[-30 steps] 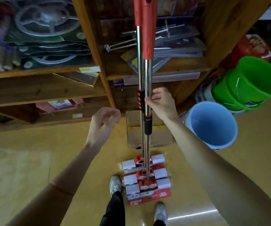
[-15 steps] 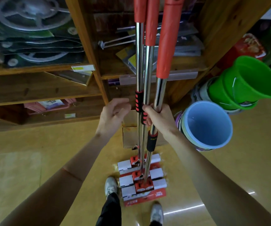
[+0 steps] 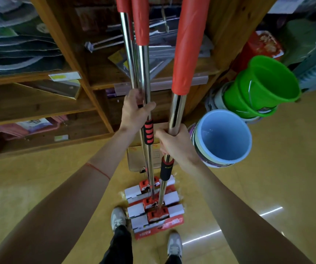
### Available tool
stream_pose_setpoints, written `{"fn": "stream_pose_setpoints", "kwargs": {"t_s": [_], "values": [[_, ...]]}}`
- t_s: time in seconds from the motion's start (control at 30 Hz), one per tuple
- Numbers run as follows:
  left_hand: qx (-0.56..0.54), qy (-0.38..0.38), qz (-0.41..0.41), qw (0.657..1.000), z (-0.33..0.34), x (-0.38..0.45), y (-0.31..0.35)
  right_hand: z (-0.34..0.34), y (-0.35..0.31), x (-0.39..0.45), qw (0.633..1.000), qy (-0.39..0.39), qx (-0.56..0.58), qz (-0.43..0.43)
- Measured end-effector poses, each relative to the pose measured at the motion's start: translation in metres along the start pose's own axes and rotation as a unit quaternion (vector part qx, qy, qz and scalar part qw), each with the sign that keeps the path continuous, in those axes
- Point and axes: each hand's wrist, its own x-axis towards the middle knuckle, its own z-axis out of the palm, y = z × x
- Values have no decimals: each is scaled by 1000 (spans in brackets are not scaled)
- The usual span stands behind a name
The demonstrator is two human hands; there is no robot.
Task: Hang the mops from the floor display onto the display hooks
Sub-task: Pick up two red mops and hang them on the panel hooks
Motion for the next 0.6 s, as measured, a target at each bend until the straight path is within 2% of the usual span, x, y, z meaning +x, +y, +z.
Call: {"fn": "stream_pose_setpoints", "kwargs": {"t_s": [0.17,0.3,0.43,0.6], "values": [[-28,-57,-53,997,16,-20,-3,-9,1,-8,999,37,-12,-11],[-63,4,-95,993,32,-45,4,-14,5,-24,998,67,-2,-21],[-69,35,-88,993,43,-87,15,-30,4,-48,994,103,10,-22],[-78,41,-49,995,55,-141,55,-69,-17,-91,993,97,33,-51]]}}
